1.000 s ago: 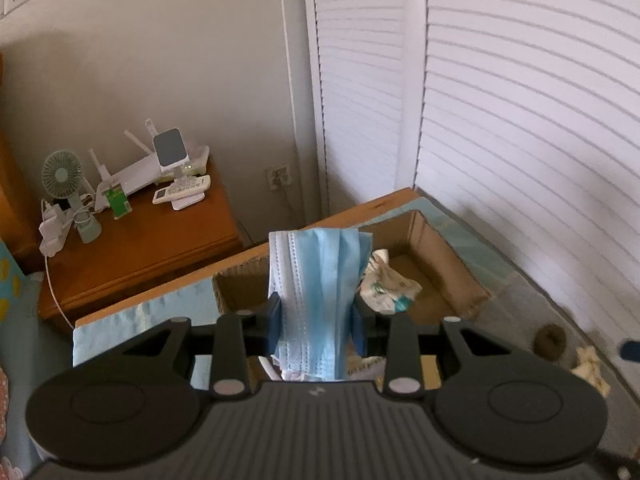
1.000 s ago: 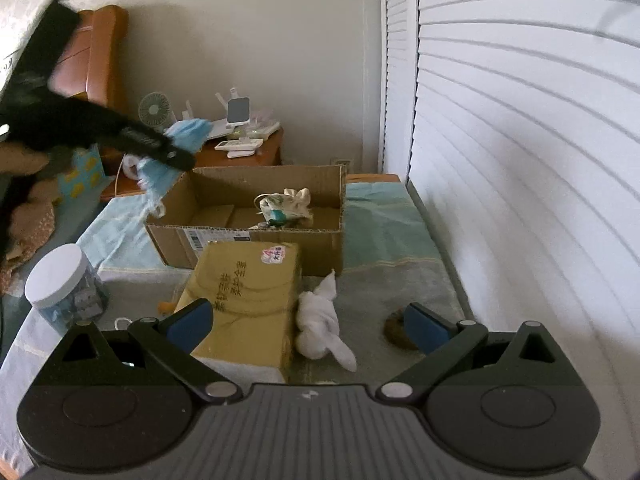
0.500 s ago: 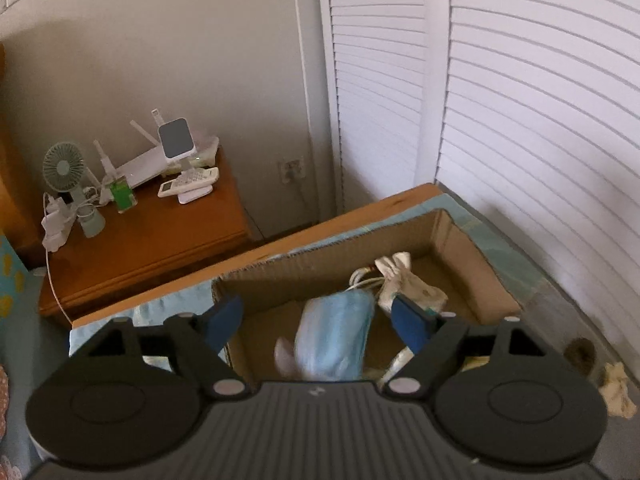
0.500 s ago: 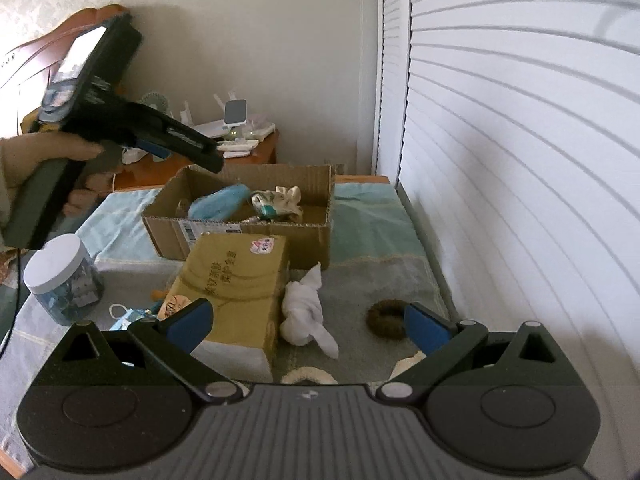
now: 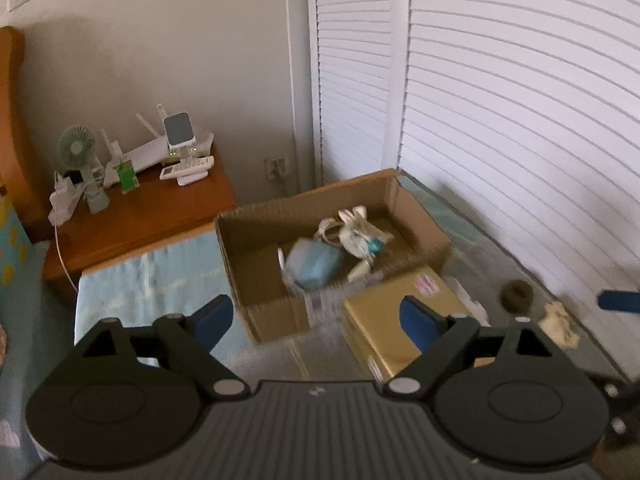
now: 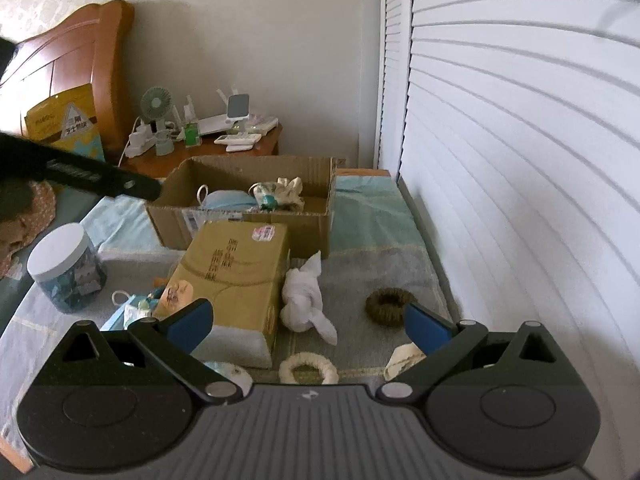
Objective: Organize soft objects
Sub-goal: 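Lower blue masks into cardboard box and open left tool, then bring both tools back over the blanket toward remaining items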
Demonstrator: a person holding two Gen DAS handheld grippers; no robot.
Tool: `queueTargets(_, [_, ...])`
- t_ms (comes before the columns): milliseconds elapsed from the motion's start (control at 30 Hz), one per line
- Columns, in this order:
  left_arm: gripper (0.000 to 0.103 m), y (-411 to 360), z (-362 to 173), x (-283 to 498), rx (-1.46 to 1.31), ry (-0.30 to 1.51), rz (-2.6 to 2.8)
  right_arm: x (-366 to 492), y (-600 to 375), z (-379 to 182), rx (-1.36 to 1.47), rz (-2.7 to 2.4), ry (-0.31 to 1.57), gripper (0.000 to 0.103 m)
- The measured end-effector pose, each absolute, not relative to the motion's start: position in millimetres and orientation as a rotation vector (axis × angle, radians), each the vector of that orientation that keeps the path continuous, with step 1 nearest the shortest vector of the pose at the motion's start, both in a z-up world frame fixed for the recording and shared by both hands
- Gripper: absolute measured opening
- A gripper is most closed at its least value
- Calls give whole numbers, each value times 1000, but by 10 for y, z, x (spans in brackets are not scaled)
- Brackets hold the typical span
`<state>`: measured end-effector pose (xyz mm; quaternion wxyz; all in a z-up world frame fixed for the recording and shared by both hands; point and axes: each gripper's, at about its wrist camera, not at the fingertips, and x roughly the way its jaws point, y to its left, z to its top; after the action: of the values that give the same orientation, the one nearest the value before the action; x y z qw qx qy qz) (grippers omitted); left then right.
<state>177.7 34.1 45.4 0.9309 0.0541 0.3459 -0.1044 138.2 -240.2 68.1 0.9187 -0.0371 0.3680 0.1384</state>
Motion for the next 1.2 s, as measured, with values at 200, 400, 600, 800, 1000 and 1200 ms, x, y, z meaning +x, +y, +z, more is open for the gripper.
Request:
queueTargets(200, [95, 443, 305, 1274, 65, 682, -177, 1298, -2425, 556, -88, 306, 784, 103])
queueTargets(400, [95, 503, 37, 929, 64, 675, -118, 1228, -2454, 353, -95, 348, 842, 103])
queueTargets(600, [95, 572, -214, 831, 55, 711, -107, 1206, -2409, 159, -115, 375, 904, 103])
queueTargets(800, [94, 643, -362, 830, 14, 746, -122, 1217, -2260, -18, -172, 415, 956, 103])
queueTargets(1000, [93, 652, -443, 873, 27, 765, -145, 1209, -2185, -112, -232, 420, 969, 103])
queueTargets(1200, [79, 626, -523, 956, 30, 777, -183, 1198, -2146, -137, -271, 416, 967, 103])
